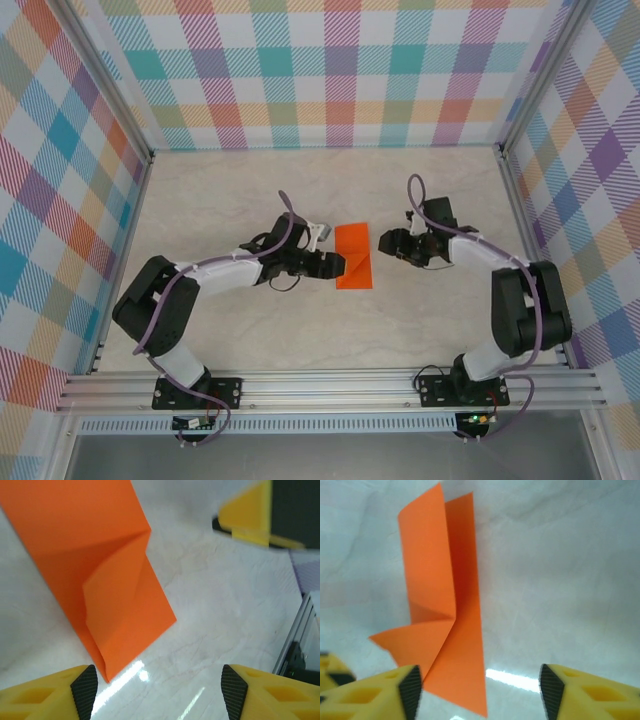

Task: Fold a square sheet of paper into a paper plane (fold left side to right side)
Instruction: Turn over the paper at the center of the table.

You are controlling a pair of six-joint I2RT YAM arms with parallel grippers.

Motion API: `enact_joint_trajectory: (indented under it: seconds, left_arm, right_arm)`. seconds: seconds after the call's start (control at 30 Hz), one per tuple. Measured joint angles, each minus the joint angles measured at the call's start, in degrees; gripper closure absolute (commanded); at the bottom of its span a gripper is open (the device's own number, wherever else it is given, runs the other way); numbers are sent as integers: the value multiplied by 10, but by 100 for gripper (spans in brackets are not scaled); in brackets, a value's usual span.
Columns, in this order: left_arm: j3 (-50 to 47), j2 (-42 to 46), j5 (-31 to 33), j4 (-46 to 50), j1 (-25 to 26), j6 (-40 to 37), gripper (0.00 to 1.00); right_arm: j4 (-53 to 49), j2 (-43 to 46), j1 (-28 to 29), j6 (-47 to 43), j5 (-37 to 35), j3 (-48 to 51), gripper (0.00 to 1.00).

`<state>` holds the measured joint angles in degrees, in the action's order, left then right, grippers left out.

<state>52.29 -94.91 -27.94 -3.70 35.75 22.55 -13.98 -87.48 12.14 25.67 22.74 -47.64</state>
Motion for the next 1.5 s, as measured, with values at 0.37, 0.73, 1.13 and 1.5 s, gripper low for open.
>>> enact_joint_trajectory:
  seconds: [0.37, 0.73, 1.13, 1.5]
  left_arm:
    - [64, -138, -36, -44, -33, 46, 50]
    - [94, -169, -55, -65, -33, 64, 98]
    - [89, -152, -48, -66, -33, 64, 99]
    - [82, -145, -37, -65, -33, 62, 83]
  right_arm:
    - [77, 30, 3, 62, 100, 99, 13]
    - [134, 7, 12, 106, 143, 107, 23]
    - [166, -108, 48, 157, 153, 7, 34]
    - [208, -184, 64, 189, 176, -20, 56]
